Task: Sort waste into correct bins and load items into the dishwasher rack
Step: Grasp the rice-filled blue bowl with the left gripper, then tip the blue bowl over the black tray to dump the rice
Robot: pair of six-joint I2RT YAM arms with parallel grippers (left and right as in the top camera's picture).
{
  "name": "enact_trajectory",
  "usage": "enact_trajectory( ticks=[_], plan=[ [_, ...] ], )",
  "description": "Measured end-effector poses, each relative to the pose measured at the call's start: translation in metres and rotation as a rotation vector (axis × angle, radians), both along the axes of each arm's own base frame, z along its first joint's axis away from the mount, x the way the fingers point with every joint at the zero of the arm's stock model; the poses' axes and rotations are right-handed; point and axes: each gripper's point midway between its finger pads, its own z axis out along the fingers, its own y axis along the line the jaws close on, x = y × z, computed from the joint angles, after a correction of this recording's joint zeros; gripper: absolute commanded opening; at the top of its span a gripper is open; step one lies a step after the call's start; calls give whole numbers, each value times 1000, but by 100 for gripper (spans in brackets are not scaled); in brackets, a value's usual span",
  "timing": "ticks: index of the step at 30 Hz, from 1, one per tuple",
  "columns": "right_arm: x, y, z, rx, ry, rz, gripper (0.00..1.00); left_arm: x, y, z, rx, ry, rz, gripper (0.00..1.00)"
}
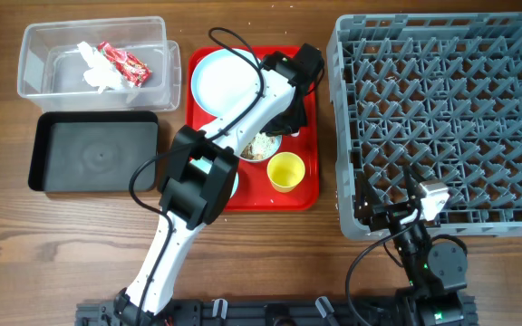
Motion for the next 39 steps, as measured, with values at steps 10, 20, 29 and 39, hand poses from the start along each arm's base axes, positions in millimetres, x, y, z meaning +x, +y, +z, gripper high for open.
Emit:
enact_trajectory(
  ticks=[10,20,29,39],
  plan=[
    [0,0,0,0,0,0,100,3,37,79,-32,-62,-11,4],
    [0,0,0,0,0,0,100,-10,233,188,-239,-44,171,4],
    [0,0,0,0,0,0,100,-18,303,133,-792,-112,220,4],
    [0,0,0,0,0,0,100,-35,380,107,-1243,-535,455,4]
  ],
)
